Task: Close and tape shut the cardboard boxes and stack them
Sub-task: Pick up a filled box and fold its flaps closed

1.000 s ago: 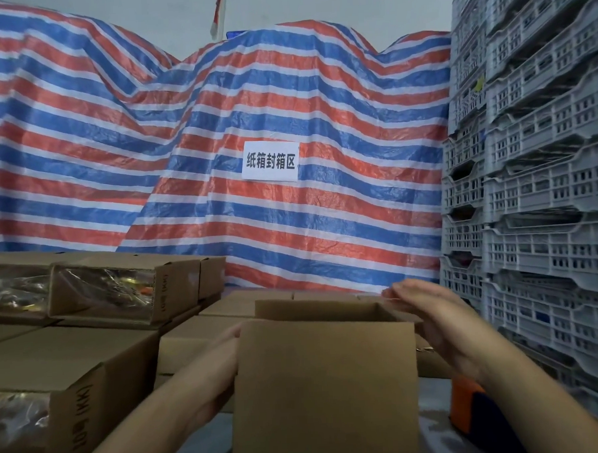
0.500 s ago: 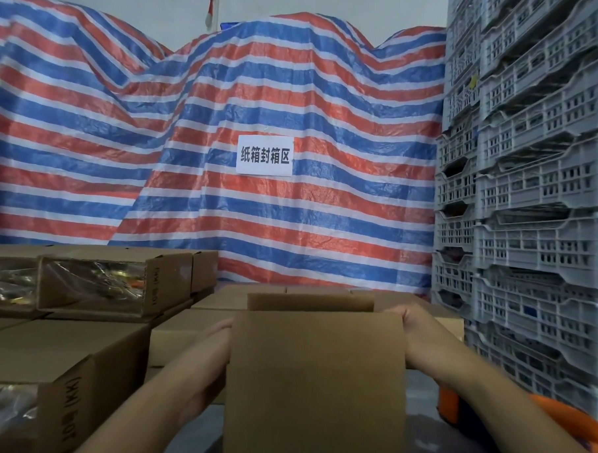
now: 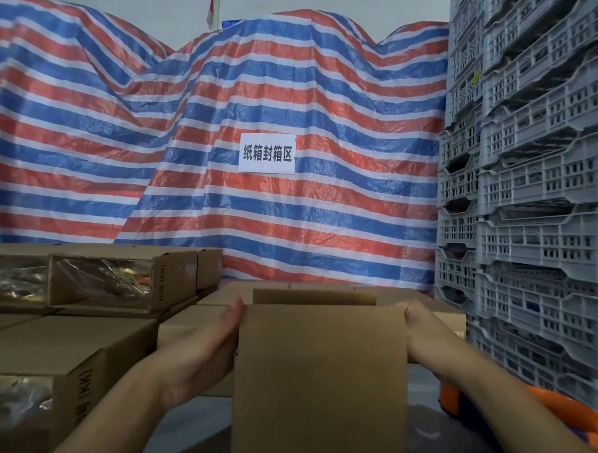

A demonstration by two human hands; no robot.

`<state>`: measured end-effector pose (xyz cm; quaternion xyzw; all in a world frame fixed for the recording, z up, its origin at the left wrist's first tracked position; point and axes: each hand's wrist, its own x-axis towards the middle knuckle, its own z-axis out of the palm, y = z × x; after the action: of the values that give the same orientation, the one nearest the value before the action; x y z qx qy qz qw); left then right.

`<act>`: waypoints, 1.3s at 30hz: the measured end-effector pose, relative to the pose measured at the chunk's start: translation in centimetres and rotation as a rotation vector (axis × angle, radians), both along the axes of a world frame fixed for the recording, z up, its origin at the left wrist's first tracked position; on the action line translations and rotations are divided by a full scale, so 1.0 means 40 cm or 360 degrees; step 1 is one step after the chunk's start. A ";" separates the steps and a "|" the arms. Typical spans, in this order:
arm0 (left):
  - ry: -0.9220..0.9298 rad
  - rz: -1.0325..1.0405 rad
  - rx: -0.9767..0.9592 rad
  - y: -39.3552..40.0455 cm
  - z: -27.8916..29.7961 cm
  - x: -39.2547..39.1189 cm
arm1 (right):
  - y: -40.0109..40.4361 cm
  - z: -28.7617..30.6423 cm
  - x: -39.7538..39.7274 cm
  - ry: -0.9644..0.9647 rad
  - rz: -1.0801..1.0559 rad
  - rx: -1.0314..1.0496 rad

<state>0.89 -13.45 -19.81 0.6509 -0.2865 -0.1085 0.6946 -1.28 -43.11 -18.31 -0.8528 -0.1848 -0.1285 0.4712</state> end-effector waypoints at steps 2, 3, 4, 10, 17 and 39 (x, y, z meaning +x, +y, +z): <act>0.0024 0.0009 -0.0022 -0.003 0.000 -0.001 | 0.001 -0.004 -0.002 0.0011 -0.0036 0.0014; 0.0033 0.0015 -0.0025 -0.005 0.001 -0.001 | 0.007 -0.004 -0.006 0.0013 -0.0058 0.0052; 0.0044 0.0031 -0.0028 -0.008 0.002 0.000 | 0.013 -0.006 -0.008 0.0030 -0.0109 0.0115; 0.0044 0.0177 0.0120 -0.018 0.007 0.003 | 0.010 0.001 0.014 0.0370 -0.0166 0.0551; 0.0080 0.0299 0.0119 -0.035 0.009 -0.003 | -0.009 -0.005 0.001 0.0119 0.0024 0.0181; -0.0361 0.0627 0.0019 -0.029 -0.018 0.017 | 0.004 -0.011 -0.002 0.0216 0.0000 0.0376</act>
<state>1.58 -14.63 -20.54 0.7065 -0.2296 0.1014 0.6617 -1.35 -42.95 -18.75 -0.7981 -0.1362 -0.0914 0.5798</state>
